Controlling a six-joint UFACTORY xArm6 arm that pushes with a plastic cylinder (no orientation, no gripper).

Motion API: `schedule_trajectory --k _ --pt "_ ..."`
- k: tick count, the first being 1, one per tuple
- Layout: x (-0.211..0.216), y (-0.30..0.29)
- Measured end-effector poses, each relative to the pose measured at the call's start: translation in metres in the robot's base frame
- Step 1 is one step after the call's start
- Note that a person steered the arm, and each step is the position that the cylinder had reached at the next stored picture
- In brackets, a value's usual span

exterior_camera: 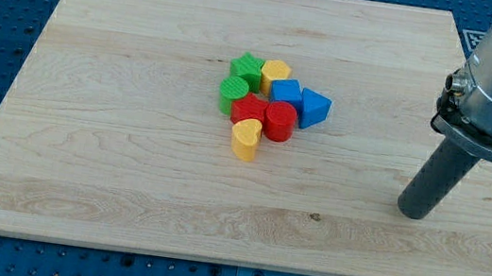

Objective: Move the blue cube towards center right

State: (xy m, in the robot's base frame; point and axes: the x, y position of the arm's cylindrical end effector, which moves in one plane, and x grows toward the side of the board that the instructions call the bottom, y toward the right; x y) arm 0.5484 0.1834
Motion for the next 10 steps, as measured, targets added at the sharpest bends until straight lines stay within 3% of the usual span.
schedule_trajectory --k 3,8,10 --pt "0.0 0.001" --pt "-0.052 -0.042" --pt "-0.052 -0.059"
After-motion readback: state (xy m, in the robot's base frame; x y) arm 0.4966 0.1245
